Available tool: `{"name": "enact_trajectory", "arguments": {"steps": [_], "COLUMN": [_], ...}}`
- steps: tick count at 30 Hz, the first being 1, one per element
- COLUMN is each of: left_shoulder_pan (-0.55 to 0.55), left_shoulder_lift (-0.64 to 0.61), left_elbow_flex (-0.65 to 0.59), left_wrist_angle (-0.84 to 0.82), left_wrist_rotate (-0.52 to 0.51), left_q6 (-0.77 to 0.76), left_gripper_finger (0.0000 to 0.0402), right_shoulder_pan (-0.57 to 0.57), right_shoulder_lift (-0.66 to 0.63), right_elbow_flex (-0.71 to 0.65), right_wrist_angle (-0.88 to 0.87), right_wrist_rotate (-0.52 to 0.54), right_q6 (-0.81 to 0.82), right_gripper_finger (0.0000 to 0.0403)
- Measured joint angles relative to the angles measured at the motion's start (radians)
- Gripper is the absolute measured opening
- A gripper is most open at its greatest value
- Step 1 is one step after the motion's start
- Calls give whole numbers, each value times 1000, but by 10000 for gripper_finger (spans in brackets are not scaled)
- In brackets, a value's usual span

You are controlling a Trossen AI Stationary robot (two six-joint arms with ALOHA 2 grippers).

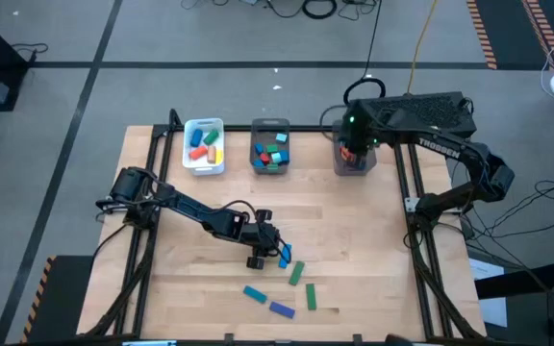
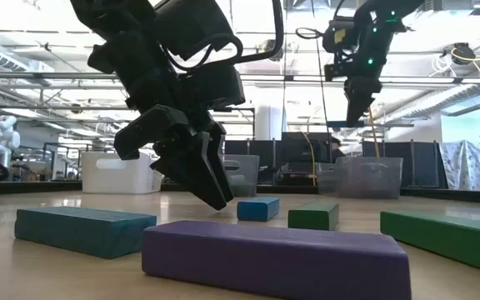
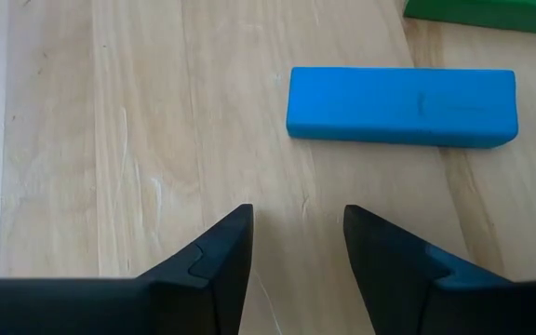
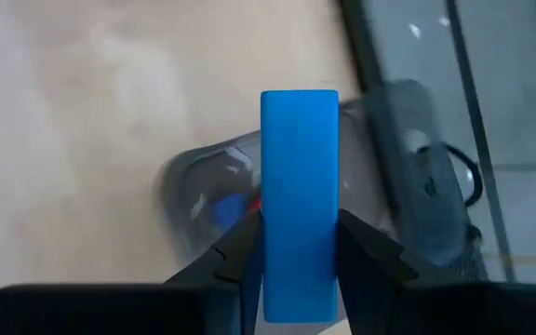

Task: Sort blocks by size
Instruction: Put the light blue rectangular block into the right black bin

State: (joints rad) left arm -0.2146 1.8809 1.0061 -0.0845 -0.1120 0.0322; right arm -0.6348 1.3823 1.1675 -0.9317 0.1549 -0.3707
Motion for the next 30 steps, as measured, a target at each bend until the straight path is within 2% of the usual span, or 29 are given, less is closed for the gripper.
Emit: {"name": "enact_trajectory", "arguments": {"steps": [5,10,30], "left_shoulder_pan": [0,0,0], "left_shoulder_lift": [0,0,0], "left_elbow_flex": [0,0,0], "left_wrist_angle": [0,-2,-2], "left_wrist_rotate": [0,0,0], "left_q6": [-1,-1,0], "left_gripper_finger": [173,173,173], "right_shoulder_pan": [-112,-174,-199], "right_shoulder_lift": [15,62,363], "right_elbow_flex": [0,0,0], "right_wrist_angle": [75,98,153], "right_wrist_rotate": [-3,-3,2], "right_q6": [157,282,387], "right_gripper_finger": [98,98,98]}}
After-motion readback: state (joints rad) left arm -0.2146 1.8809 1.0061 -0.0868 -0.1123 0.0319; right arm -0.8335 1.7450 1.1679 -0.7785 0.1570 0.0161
